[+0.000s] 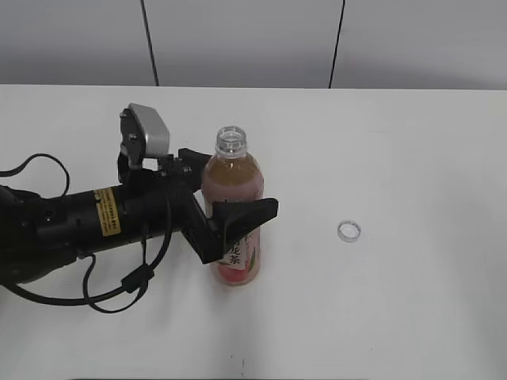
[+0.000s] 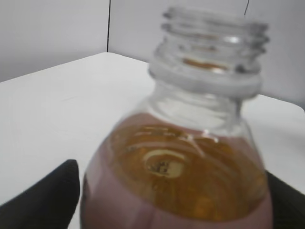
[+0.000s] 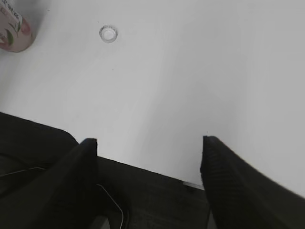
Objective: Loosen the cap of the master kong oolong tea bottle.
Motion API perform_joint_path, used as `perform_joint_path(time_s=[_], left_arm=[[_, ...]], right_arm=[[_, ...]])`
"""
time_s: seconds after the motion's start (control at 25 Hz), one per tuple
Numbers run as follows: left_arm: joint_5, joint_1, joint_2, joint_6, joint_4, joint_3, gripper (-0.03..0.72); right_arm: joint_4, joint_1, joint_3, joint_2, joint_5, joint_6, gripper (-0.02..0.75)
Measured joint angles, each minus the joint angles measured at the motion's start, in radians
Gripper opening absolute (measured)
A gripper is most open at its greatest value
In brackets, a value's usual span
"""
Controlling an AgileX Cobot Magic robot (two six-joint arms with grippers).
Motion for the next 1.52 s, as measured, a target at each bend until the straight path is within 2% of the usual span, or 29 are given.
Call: perform_joint_path(time_s=[0.36,0.52,0.68,0.92,1.24,1.52], left_arm=[[0.003,0.0,-0.083,-0.032,-0.004,0.0,0.589],[0.009,0.0,-0.177,-0.038,-0.007,0.0,0.589],[0.091,0.0,-0.277,-0.077,-0.006,0.0,0.589],[0.171,0.0,-0.414,-0.136,0.007,0.001,0.588],[0.403,0.0,-0.612,-0.164,0.026,0.001,0.587],[0.735,0.0,-0.729,-0.165,0.03,0.001,0.587]], right_arm=[[-0.004,0.0,0.159,-0.361,0.004,0.0,0.512],[-0.005,0.0,0.211,-0.401,0.004,0.0,0.512],[-0.009,0.0,0.274,-0.403,0.004,0.0,0.512],[-0.065,0.0,0.317,-0.403,0.004,0.0,0.512],[-0.067,0.0,0.317,-0.403,0.004,0.0,0.512],[-0.067,0.0,0.318,-0.403,0.004,0.0,0.512]])
